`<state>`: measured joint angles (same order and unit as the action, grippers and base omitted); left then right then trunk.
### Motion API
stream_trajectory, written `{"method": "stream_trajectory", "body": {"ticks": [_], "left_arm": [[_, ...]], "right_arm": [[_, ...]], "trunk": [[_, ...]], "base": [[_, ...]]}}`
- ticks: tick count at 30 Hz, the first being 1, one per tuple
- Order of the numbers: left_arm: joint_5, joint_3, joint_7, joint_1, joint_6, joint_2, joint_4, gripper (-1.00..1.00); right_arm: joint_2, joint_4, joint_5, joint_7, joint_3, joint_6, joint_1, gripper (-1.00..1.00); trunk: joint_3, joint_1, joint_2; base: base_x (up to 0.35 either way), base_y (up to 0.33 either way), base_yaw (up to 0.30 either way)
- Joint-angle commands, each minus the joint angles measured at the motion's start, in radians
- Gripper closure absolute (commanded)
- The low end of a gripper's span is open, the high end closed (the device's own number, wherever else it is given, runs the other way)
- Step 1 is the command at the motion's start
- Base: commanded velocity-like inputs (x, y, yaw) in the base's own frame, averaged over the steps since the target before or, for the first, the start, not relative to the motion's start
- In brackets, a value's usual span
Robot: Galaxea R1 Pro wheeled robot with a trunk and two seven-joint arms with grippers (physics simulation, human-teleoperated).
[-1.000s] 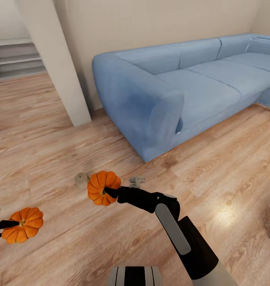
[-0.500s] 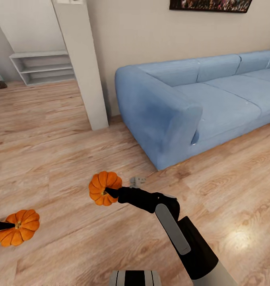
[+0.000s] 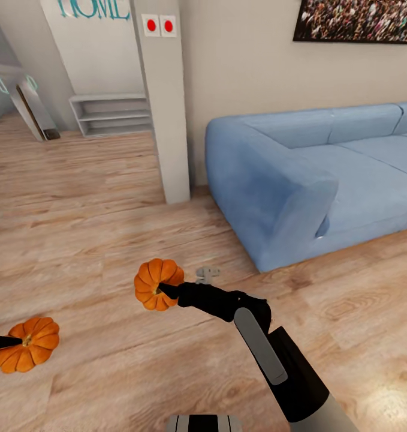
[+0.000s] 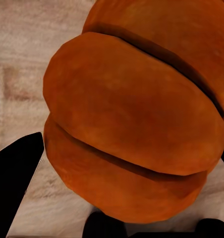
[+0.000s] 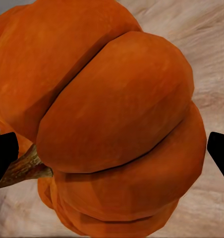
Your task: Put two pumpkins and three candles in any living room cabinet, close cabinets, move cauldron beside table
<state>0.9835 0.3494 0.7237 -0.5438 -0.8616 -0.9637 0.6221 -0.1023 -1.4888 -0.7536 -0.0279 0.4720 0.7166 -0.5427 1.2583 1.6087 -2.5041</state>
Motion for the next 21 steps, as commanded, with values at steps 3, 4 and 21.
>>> {"method": "stream_trajectory", "body": {"ticks": [3, 4, 21], "left_arm": [[0.011, 0.005, 0.0, -0.003, -0.007, 0.0, -0.002, 1.0], [0.011, 0.004, -0.001, -0.003, -0.007, 0.0, -0.002, 1.0], [0.011, 0.005, -0.034, -0.003, -0.002, 0.001, -0.004, 1.0]], "right_arm": [[0.0, -0.001, -0.004, -0.003, -0.001, 0.004, 0.0, 1.0], [0.0, -0.001, -0.004, -0.003, -0.001, 0.004, 0.0, 1.0], [0.0, 0.034, -0.003, -0.003, 0.0, 0.004, 0.0, 1.0]], "trunk": [[-0.011, -0.002, 0.0], [-0.015, -0.002, 0.001], [-0.079, -0.016, 0.018]], "base": [[0.0, 0.0, 0.288], [0.0, 0.0, 0.288], [0.0, 0.0, 0.288]]}}
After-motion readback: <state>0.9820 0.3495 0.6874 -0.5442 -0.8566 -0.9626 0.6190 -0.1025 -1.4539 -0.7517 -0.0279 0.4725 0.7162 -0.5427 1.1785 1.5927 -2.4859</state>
